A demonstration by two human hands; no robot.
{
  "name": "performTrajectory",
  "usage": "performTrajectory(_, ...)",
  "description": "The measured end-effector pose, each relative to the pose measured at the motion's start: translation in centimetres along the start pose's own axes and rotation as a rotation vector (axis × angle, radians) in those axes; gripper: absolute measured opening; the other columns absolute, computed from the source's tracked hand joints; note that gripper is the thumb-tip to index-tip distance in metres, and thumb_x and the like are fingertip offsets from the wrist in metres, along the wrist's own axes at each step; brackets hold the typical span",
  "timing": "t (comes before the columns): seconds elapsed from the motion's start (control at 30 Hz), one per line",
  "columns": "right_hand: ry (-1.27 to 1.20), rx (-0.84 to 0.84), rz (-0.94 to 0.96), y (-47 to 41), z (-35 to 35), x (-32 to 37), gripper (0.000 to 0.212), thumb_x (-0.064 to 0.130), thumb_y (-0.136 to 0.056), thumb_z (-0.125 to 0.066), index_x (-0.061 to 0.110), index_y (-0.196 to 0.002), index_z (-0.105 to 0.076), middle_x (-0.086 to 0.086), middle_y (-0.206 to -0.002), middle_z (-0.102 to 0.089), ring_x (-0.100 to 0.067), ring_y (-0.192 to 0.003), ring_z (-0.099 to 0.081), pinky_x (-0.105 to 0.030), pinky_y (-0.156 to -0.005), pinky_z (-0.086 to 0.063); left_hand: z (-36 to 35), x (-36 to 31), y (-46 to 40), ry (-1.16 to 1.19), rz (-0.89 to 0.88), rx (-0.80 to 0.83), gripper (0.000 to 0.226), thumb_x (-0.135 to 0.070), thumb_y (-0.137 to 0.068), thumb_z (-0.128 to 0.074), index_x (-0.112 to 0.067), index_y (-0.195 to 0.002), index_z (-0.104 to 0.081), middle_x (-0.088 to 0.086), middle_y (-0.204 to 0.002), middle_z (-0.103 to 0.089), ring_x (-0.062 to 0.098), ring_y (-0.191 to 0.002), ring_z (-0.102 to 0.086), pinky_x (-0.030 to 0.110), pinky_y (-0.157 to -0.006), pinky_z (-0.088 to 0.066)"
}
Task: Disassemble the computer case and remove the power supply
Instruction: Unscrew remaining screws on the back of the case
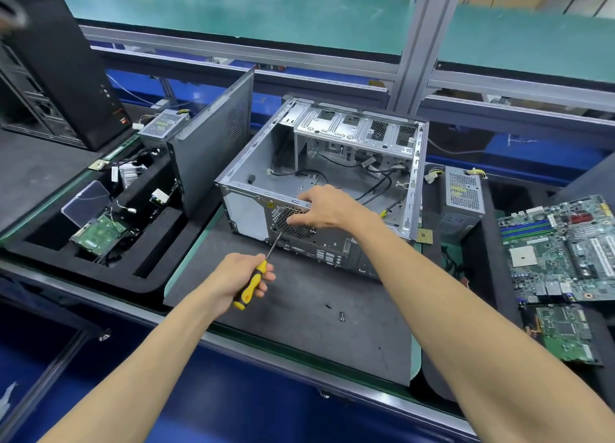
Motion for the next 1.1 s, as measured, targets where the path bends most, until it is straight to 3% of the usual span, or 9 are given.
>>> performTrajectory(0.13, 0.007, -0.003, 0.005, -0.1, -0.1, -0.2, 0.024, 0.054, -0.089, -0.066, 0.031, -0.087, -0.063, 0.009, -0.06, -0.06, -0.007, -0.061, -0.055, -0.029, -0.067, -0.043, -0.2, 0.4, -0.7, 0.045, 0.04, -0.015, 0.031, -0.029, -0.106, -0.044, -0.005, -0.102, -0.064, 0.001, -0.058, -0.053, 0.013, -0.044, -0.043, 0.022, -0.039, -0.034)
performTrajectory(0.23, 0.019, 0.001, 0.005, -0.3, -0.2, -0.2, 0.023, 0.056, -0.089, -0.065, 0.036, -0.081, -0.058, 0.006, -0.059, -0.063, -0.008, -0.06, -0.058, -0.029, -0.065, -0.042, 0.4, 1.0, -1.1, -0.035, -0.015, -0.065, 0.037, -0.048, -0.096, -0.059, -0.012, -0.1, -0.063, -0.005, -0.053, -0.042, 0.013, -0.044, -0.04, 0.021, -0.04, -0.033)
performTrajectory(0.3, 0.025, 0.0, 0.002, -0.4, -0.3, -0.3, 0.031, 0.056, -0.089, -0.065, 0.035, -0.07, -0.051, 0.005, -0.055, -0.062, -0.008, -0.058, -0.058, -0.028, -0.063, -0.043, 0.5, 1.4, -1.3, -0.032, -0.057, -0.119, 0.032, -0.042, -0.093, -0.065, -0.01, -0.095, -0.065, -0.004, -0.053, -0.043, 0.013, -0.045, -0.042, 0.021, -0.042, -0.036)
performTrajectory(0.47, 0.034, -0.035, -0.001, -0.6, -0.4, -0.5, 0.036, 0.057, -0.087, -0.067, 0.037, -0.065, -0.047, 0.01, -0.053, -0.057, -0.005, -0.056, -0.053, -0.026, -0.056, -0.038, -0.7, 0.6, -2.3, 0.399, 0.004, -0.221, 0.009, -0.009, -0.095, -0.063, -0.003, -0.089, -0.066, 0.008, -0.072, -0.065, 0.016, -0.054, -0.051, 0.026, -0.048, -0.043)
performTrajectory(0.63, 0.051, -0.052, 0.0, -0.7, -0.5, -0.5, 0.033, 0.057, -0.085, -0.066, 0.039, -0.064, -0.048, 0.011, -0.056, -0.057, -0.004, -0.057, -0.052, -0.025, -0.051, -0.033, -2.0, -0.6, -3.8, 0.557, 0.115, -0.213, 0.008, -0.007, -0.093, -0.065, 0.0, -0.092, -0.063, 0.011, -0.085, -0.068, 0.013, -0.054, -0.046, 0.021, -0.041, -0.039)
performTrajectory(0.77, 0.084, -0.054, 0.007, -0.9, -0.6, -0.5, 0.028, 0.059, -0.086, -0.064, 0.033, -0.085, -0.055, 0.012, -0.062, -0.059, -0.009, -0.064, -0.056, -0.029, -0.057, -0.036, -2.8, -0.9, -4.8, 0.559, 0.148, -0.215, 0.015, -0.01, -0.092, -0.068, 0.001, -0.1, -0.064, 0.013, -0.088, -0.069, 0.014, -0.052, -0.046, 0.021, -0.04, -0.039)
performTrajectory(0.87, 0.102, -0.054, 0.01, -0.9, -0.5, -0.5, 0.027, 0.059, -0.087, -0.063, 0.033, -0.092, -0.059, 0.011, -0.065, -0.061, -0.009, -0.066, -0.056, -0.029, -0.058, -0.038, -3.3, -1.2, -5.4, 0.583, 0.147, -0.224, 0.013, -0.01, -0.091, -0.07, 0.001, -0.095, -0.065, 0.012, -0.081, -0.068, 0.013, -0.048, -0.047, 0.02, -0.04, -0.039)
performTrajectory(1.0, 0.103, -0.061, 0.003, -0.8, -0.4, -0.4, 0.034, 0.058, -0.088, -0.064, 0.031, -0.108, -0.067, 0.008, -0.073, -0.064, -0.016, -0.071, -0.06, -0.03, -0.061, -0.039, -3.5, -1.6, -5.8, 0.59, 0.133, -0.265, 0.012, -0.007, -0.088, -0.07, 0.002, -0.084, -0.063, 0.005, -0.055, -0.059, 0.011, -0.044, -0.046, 0.02, -0.039, -0.036)
performTrajectory(1.1, 0.121, -0.076, 0.002, -0.7, -0.3, -0.3, 0.04, 0.057, -0.088, -0.063, 0.03, -0.118, -0.068, 0.005, -0.08, -0.065, -0.02, -0.079, -0.061, -0.032, -0.067, -0.043, -3.4, -1.6, -5.7, 0.582, 0.124, -0.292, 0.012, -0.006, -0.087, -0.071, 0.003, -0.082, -0.064, 0.007, -0.06, -0.06, 0.011, -0.043, -0.046, 0.021, -0.039, -0.036)
Point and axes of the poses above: each hand's wrist, its own y-axis away from the middle knuckle, its own z-axis out of the back of the hand, x = y × z, the point moved 2 cm from there along -y, towards the middle knuckle
